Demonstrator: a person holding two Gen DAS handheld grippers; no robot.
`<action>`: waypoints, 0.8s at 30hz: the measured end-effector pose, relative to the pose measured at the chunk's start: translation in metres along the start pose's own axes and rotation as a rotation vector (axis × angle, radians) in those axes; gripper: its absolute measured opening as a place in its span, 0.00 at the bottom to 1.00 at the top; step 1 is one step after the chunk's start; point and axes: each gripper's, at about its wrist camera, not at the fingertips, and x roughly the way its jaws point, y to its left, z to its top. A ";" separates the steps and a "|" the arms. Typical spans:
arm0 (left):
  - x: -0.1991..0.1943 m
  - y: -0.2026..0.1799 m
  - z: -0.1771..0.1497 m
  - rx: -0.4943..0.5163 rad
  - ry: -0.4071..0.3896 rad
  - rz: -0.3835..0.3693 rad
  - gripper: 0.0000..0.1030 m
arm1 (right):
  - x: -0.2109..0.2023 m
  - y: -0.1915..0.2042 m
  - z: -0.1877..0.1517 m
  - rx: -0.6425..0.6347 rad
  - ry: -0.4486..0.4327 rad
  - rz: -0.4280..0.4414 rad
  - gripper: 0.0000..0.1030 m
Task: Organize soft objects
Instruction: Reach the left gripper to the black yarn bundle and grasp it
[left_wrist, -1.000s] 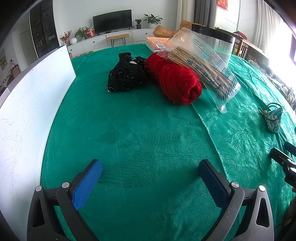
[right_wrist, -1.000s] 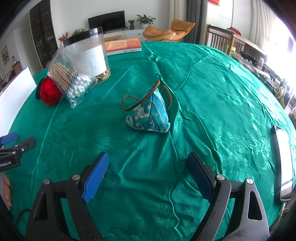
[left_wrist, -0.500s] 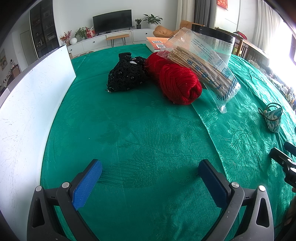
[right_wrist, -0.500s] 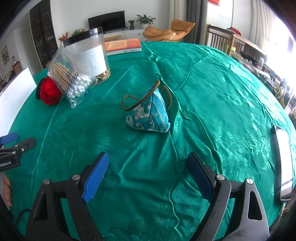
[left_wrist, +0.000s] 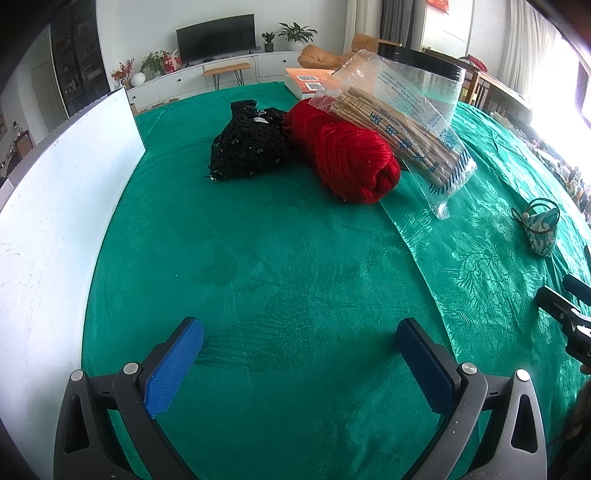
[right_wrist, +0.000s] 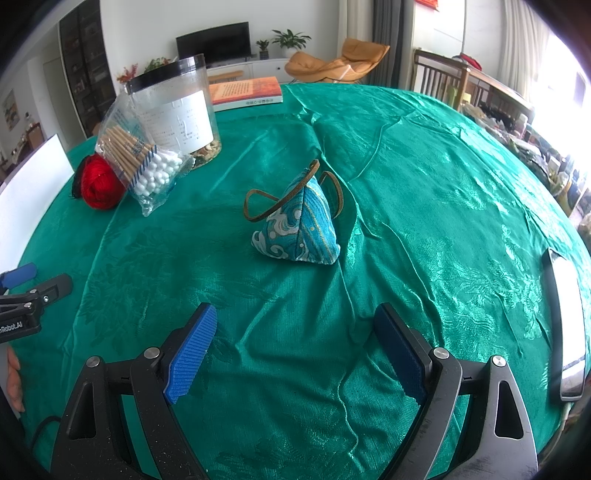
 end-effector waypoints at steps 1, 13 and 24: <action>0.000 0.004 0.001 -0.017 0.012 0.009 1.00 | 0.000 0.000 0.000 0.000 0.000 0.000 0.87; 0.020 0.042 0.071 -0.169 0.077 0.052 1.00 | 0.000 0.000 0.000 -0.002 0.002 -0.001 0.87; 0.058 0.056 0.117 -0.172 0.036 0.025 1.00 | 0.000 0.001 0.000 -0.001 0.002 -0.001 0.87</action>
